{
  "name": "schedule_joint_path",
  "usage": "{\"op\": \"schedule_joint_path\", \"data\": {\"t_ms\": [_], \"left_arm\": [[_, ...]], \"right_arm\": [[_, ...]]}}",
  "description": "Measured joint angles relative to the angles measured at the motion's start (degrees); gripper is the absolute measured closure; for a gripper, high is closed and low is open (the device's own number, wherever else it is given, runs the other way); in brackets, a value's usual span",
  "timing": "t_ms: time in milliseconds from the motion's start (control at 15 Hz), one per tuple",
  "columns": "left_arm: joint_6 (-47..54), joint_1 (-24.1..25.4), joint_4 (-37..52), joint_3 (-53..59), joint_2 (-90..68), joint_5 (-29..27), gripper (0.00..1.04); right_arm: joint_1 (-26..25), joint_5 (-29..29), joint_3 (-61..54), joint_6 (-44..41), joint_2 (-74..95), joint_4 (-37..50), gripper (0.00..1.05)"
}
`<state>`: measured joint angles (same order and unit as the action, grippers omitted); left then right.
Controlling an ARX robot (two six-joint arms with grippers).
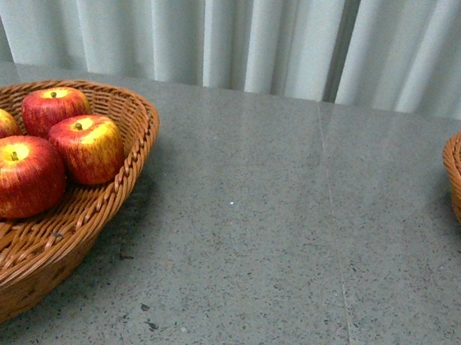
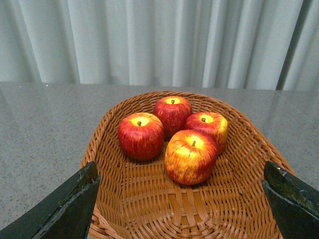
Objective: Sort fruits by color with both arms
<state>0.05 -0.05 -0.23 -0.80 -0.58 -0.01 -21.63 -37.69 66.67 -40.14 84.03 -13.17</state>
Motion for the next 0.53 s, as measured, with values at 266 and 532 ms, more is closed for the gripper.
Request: {"op": "schedule_joint_path", "data": {"t_ms": [266, 532], "left_arm": [[0.0, 0.0, 0.0, 0.0, 0.0, 0.0, 0.07], [0.0, 0.0, 0.0, 0.0, 0.0, 0.0, 0.07]], "right_arm": [[4.42, -2.29, -1.18, 11.39, -6.49, 9.16, 0.07], [10.32, -1.42, -12.94, 31.58, -13.7, 24.59, 0.07]]}}
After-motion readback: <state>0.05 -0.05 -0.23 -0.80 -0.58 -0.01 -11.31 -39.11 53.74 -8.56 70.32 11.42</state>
